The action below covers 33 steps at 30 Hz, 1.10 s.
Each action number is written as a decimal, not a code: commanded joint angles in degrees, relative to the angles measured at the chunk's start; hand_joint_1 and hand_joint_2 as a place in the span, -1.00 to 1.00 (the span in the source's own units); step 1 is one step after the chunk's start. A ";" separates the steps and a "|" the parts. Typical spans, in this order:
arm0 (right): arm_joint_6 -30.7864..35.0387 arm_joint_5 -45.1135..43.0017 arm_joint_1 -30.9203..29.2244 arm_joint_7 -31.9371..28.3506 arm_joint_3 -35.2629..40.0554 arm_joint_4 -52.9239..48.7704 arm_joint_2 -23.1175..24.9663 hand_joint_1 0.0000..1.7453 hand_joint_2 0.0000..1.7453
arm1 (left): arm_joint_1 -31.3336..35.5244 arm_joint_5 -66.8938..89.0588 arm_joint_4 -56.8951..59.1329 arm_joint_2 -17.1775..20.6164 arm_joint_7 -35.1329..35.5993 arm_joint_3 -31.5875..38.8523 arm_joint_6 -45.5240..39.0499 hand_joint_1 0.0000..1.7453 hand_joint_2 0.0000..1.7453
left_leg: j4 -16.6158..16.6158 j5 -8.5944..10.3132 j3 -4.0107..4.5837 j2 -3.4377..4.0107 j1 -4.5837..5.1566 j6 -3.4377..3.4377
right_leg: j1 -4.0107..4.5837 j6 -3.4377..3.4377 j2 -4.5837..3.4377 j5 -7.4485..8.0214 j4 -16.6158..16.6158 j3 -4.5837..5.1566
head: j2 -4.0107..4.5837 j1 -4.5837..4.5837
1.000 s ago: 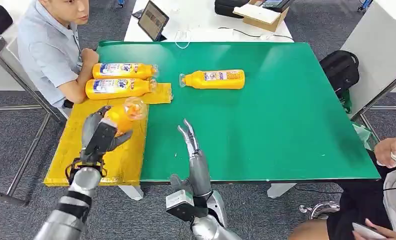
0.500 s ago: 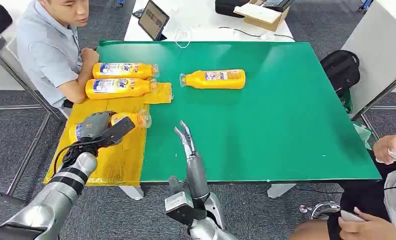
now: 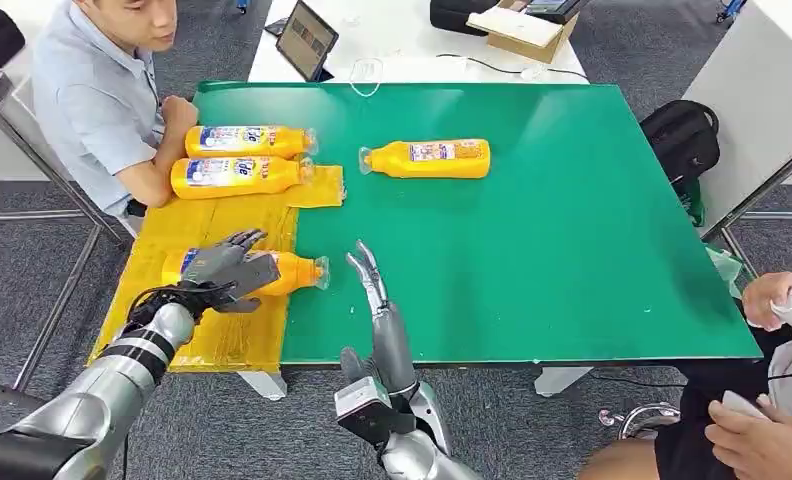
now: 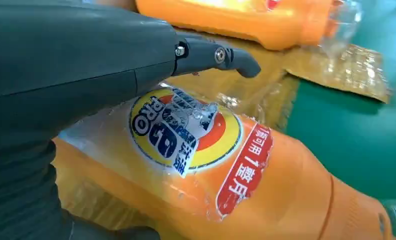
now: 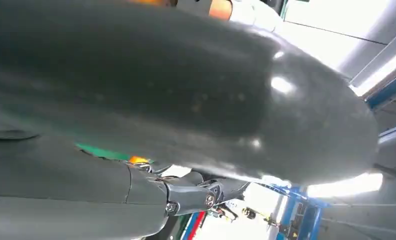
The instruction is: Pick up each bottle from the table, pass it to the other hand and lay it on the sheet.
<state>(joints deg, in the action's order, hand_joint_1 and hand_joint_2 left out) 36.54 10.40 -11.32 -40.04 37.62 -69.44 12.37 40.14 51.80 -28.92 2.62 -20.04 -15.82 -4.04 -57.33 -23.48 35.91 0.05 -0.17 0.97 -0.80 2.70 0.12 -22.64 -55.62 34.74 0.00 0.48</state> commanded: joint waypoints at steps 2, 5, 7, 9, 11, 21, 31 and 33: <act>-0.61 -0.88 -2.55 0.04 1.81 1.28 -2.12 -1.00 -1.00 | -0.21 -0.41 0.70 1.14 -3.68 -3.09 2.65 -1.00 1.00 | 0.02 -0.07 -0.21 0.05 -0.02 -0.03 | 0.02 -0.07 -0.07 -0.05 0.03 -0.19 | 0.00 -0.02; -0.69 -0.92 -2.69 0.04 1.98 1.68 -2.10 -1.00 -1.00 | -2.19 -4.26 -2.96 0.69 -6.67 -1.15 2.28 -1.00 1.00 | 0.04 -0.05 -0.18 0.04 0.00 -0.02 | 0.00 -0.06 -0.06 -0.04 0.03 -0.17 | 0.00 0.00; -0.03 -1.14 -2.65 0.04 2.08 1.43 -2.32 -1.00 -1.00 | -4.77 -10.20 -8.39 -0.98 -8.85 2.41 1.34 -1.00 1.00 | 0.03 -0.09 -0.25 0.05 -0.01 -0.03 | 0.02 -0.08 -0.07 -0.07 0.03 -0.24 | 0.00 0.00; 1.09 -0.88 -2.58 0.04 2.08 1.04 -2.62 -1.00 -1.00 | -7.78 -19.36 -15.77 -3.98 -10.08 7.23 3.33 -1.00 1.00 | 0.01 -0.12 -0.27 0.03 -0.01 -0.03 | 0.01 -0.08 -0.05 -0.11 0.01 -0.26 | 0.00 -0.02; 1.09 -0.88 -2.58 0.04 2.08 1.04 -2.62 -1.00 -1.00 | -7.78 -19.36 -15.77 -3.98 -10.08 7.23 3.33 -1.00 1.00 | 0.03 -0.03 -0.10 -0.07 0.01 0.00 | -0.01 -0.03 0.06 -0.06 0.04 -0.11 | 0.00 0.00; 3.46 2.16 -1.97 0.04 1.57 -1.21 -3.12 -1.00 -1.00 | -13.01 -35.00 -30.90 -9.38 -10.54 13.61 2.60 -1.00 1.00 | -0.06 -0.13 -0.19 -0.04 -0.03 -0.03 | 0.04 -0.09 0.03 -0.13 -0.02 -0.20 | 0.00 -0.02; 3.40 29.76 4.87 7.90 -18.06 1.16 -6.16 -1.00 1.00 | -31.26 -42.71 -52.46 -7.80 -9.45 15.89 -9.10 -1.00 1.00 | 0.24 -0.24 -0.66 0.18 0.04 -0.03 | -0.02 -0.08 -0.19 -0.16 0.26 -0.57 | 0.00 -0.02; 3.19 34.83 4.47 12.80 -22.11 3.87 -8.59 -1.00 1.00 | -35.51 -41.31 -56.20 -8.78 -9.46 17.79 -11.51 -1.00 1.00 | 0.15 -0.15 -0.30 0.14 0.05 -0.02 | -0.03 -0.03 -0.15 -0.06 0.18 -0.22 | 0.00 0.02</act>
<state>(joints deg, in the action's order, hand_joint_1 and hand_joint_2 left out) 39.80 31.36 -8.96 -37.94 33.83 -72.37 9.75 20.01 9.03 -68.20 -5.57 -29.55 -3.98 -11.20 -57.32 -23.57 35.95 0.07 -0.15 0.96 -0.81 2.71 0.10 -22.67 -55.59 34.81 0.00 0.50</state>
